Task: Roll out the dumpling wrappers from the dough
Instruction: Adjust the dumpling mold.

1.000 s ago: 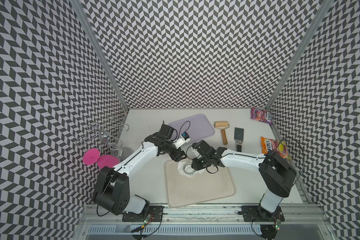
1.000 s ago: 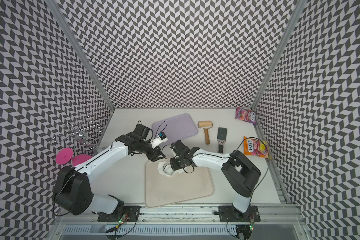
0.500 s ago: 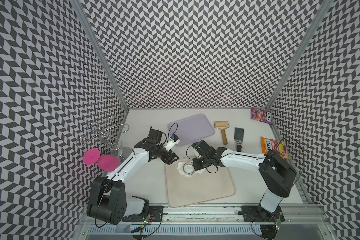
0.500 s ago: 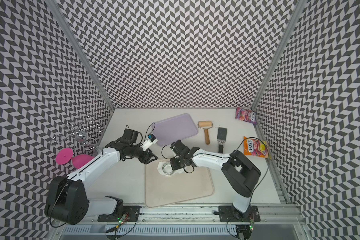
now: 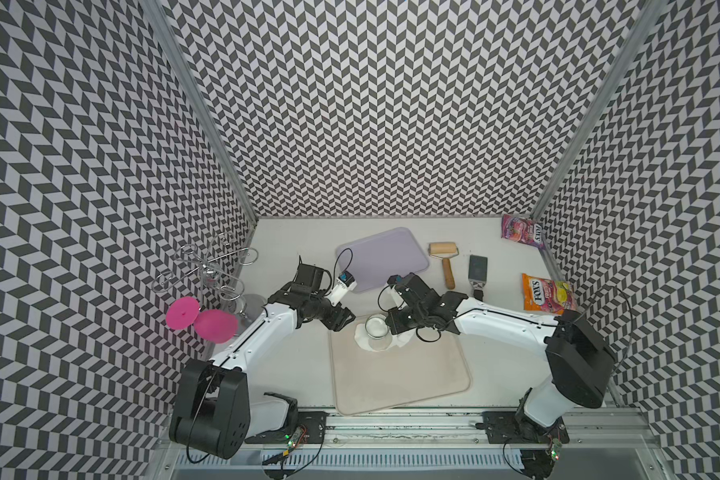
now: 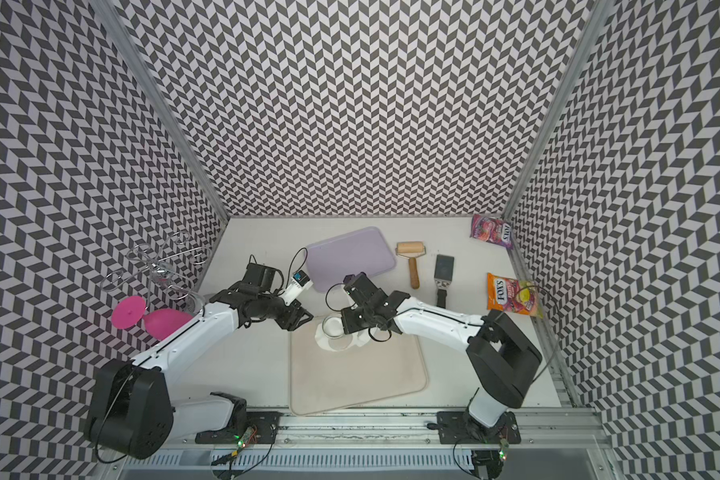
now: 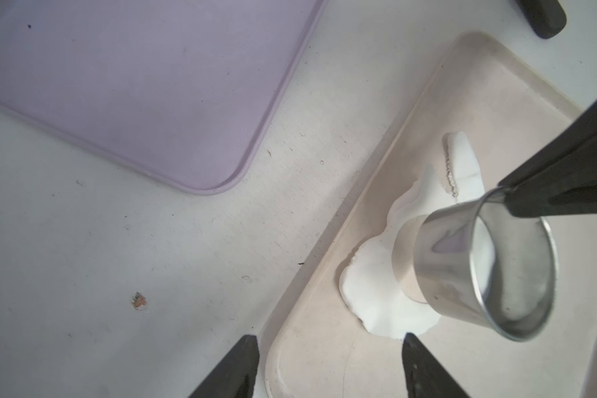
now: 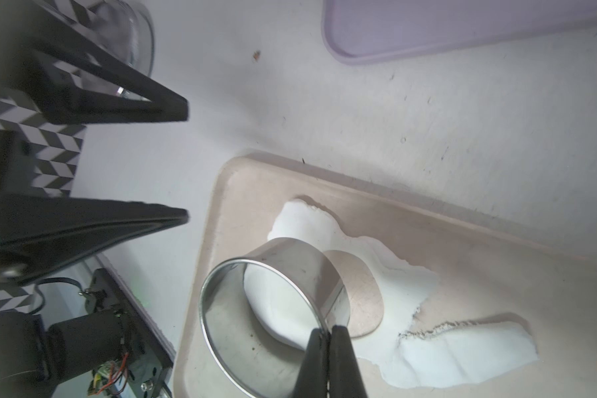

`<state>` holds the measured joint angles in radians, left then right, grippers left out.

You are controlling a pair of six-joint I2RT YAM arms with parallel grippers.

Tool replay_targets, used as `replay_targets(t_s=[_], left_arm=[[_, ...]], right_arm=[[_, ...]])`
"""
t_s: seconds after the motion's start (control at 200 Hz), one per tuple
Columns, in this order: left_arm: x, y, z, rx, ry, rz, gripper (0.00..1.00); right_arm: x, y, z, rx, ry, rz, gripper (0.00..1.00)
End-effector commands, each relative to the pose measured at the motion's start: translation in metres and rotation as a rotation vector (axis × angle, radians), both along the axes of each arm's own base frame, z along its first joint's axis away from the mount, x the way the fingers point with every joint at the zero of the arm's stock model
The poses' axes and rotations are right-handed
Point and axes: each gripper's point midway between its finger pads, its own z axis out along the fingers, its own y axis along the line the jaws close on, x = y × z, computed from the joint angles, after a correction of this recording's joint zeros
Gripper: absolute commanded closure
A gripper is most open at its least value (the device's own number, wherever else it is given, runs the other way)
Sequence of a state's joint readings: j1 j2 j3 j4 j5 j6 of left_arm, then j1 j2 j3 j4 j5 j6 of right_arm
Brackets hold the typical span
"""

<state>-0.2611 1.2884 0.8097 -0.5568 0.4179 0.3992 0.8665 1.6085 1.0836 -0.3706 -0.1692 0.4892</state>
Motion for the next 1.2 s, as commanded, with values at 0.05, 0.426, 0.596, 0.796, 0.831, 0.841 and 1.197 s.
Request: replay_targets(t_s=[0.05,0.426,0.596,0.796,0.831,0.841,1.197], left_arm=[[0.007,0.003,0.001,0.004,-0.025,0.023,0.32],[0.009,0.004,0.0,0.01,-0.034,0.035,0.32],[0.009,0.004,-0.001,0.009,-0.035,0.033,0.32],[0.01,0.005,-0.004,0.017,-0.027,0.042,0.32],[0.01,0.005,-0.004,0.017,-0.028,0.04,0.32],[0.01,0.005,-0.004,0.017,-0.029,0.039,0.32],[0.01,0.006,-0.004,0.018,-0.032,0.043,0.32]], right_arm=[[0.02,-0.027,0.036,0.089,-0.091,-0.084,1.0],[-0.001,-0.14,0.019,0.056,-0.214,-0.41,1.0],[-0.019,-0.172,-0.006,0.064,-0.207,-0.524,1.0],[-0.027,-0.184,-0.027,0.06,-0.2,-0.555,1.0],[-0.027,-0.184,-0.028,0.053,-0.198,-0.557,1.0],[-0.027,-0.185,-0.028,0.051,-0.198,-0.558,1.0],[-0.024,-0.179,0.008,0.131,-0.295,-0.541,1.0]])
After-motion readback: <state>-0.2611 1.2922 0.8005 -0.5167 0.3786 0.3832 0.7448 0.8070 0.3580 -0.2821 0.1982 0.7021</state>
